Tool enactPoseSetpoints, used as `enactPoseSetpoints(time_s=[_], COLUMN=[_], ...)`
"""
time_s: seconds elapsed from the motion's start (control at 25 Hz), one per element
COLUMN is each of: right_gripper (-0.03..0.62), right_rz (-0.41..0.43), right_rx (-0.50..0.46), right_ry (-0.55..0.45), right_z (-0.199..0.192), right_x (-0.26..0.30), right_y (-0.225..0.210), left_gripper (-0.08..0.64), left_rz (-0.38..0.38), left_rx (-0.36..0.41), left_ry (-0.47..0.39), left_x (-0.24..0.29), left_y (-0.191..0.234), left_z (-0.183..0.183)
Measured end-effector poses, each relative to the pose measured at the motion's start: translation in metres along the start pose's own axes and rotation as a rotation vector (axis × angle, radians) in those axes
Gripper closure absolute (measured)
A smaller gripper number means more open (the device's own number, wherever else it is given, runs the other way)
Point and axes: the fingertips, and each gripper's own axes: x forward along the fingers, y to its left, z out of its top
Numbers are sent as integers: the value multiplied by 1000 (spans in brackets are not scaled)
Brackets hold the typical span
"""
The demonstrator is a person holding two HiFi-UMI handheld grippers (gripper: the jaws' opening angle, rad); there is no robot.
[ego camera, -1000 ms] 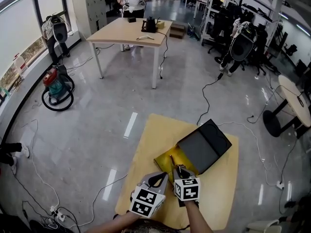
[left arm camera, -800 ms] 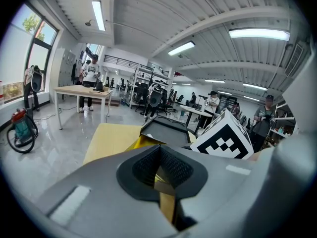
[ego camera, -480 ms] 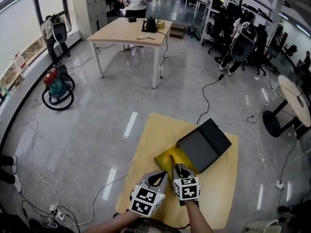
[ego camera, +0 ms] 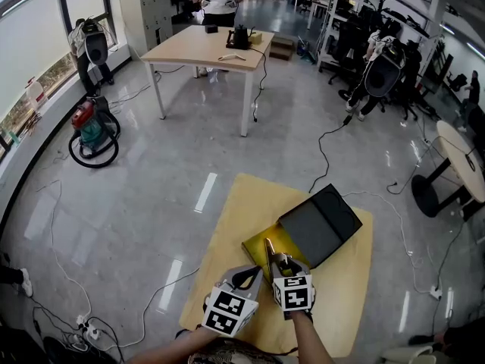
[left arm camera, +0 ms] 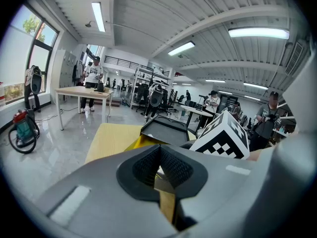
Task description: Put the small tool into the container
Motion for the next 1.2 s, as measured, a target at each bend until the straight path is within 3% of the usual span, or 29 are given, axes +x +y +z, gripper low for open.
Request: enactPoseSetpoints(time_s=[0.28, 0.6, 0.76, 0.92, 1.2], right_gripper=[440, 443, 469, 504, 536], right_rz=[-25, 1, 25, 45, 83], right_rx=[37, 58, 66, 51, 35], right_ry=[-20, -52, -87, -131, -201], right_z=[-15, -29, -41, -66, -79], right_x=[-28, -85, -113, -157, -226], right_y=[-9, 6, 13, 1, 27], left_gripper=[549, 549, 549, 549, 549], left_rz=[4, 13, 22, 31, 54], left_rx=[0, 3, 6, 8, 14], left_ry=[-5, -7, -16, -23, -39], left_x=[-16, -50, -65, -71, -110], left_y=[-22, -65, -90, -141, -185], left_z=[-8, -16, -25, -40, -47])
